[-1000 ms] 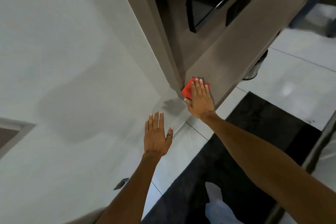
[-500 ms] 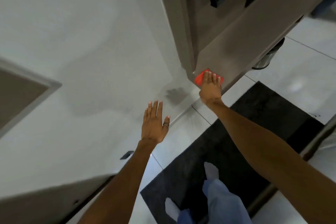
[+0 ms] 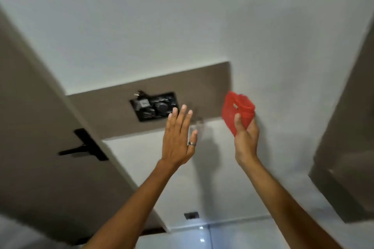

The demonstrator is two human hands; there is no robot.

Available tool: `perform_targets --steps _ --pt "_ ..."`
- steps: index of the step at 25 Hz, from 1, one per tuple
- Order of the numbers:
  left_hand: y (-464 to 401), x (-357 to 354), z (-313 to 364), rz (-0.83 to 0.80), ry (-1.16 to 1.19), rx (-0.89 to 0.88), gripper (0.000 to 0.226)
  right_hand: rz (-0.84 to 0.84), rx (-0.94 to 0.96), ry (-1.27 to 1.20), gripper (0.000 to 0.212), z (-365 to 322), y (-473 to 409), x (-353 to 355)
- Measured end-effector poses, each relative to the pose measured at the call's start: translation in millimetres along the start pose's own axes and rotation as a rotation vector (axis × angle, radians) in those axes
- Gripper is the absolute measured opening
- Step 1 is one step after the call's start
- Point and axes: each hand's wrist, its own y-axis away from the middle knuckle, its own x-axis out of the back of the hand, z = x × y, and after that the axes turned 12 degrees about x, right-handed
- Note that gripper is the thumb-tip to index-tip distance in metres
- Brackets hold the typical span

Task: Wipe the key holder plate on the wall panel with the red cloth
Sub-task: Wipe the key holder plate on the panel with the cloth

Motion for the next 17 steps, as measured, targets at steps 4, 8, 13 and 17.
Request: perform_targets --steps 4,8,13,17 --pt "-17 54 -84 0.233 -0.043 0.050 0.062 -0.076 0.725 0.470 0.062 14 -1 -112" --pt "-27 86 -152 0.293 -0.110 0.085 0.058 -0.460 1.229 1.009 0.092 61 -2 -157" --pt "-49 94 -193 0.302 -0.123 0.025 0.059 -0.589 1.112 0.944 0.077 85 8 -157" --pt "-69 73 -195 0.371 -0.106 0.056 0.058 -0.349 1.056 0.947 0.070 91 11 -189"
